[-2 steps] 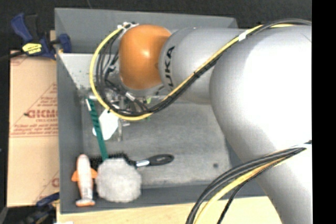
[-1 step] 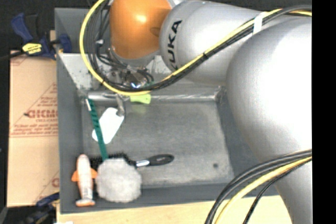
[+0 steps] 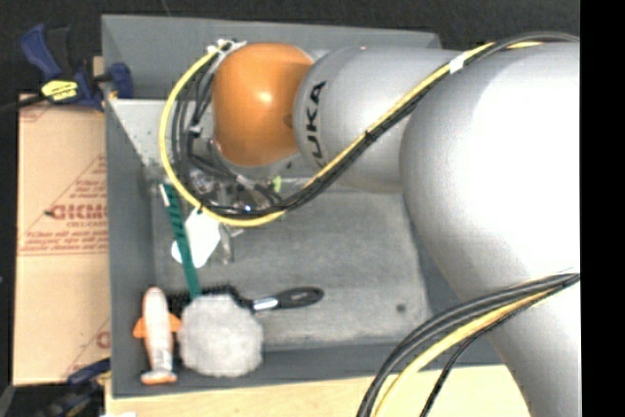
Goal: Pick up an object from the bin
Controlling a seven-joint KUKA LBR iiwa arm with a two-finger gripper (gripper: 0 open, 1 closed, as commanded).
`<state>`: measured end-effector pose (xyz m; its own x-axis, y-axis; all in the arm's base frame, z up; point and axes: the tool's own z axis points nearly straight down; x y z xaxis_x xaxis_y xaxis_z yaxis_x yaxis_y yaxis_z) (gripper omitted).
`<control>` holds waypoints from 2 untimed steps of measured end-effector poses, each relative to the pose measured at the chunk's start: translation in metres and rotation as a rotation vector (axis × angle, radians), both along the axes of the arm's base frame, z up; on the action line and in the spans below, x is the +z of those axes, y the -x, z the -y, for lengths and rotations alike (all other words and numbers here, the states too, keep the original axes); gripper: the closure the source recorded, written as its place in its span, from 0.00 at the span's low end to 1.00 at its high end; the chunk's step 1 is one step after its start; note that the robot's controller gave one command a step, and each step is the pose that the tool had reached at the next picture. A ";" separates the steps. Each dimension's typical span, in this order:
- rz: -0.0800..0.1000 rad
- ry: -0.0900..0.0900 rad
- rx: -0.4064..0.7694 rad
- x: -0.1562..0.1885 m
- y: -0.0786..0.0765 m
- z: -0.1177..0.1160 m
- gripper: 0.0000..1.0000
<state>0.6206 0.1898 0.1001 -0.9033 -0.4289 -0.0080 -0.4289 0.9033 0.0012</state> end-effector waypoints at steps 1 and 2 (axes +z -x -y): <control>0.047 0.011 0.578 -0.022 -0.016 0.001 0.00; 0.017 -0.003 0.259 -0.026 -0.012 0.012 1.00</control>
Offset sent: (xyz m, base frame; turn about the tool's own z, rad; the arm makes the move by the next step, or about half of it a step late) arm 0.0088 -0.0130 -0.0301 -0.2613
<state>0.6328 0.1776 0.0739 -0.7630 -0.6460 -0.0238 -0.6460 0.7633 -0.0059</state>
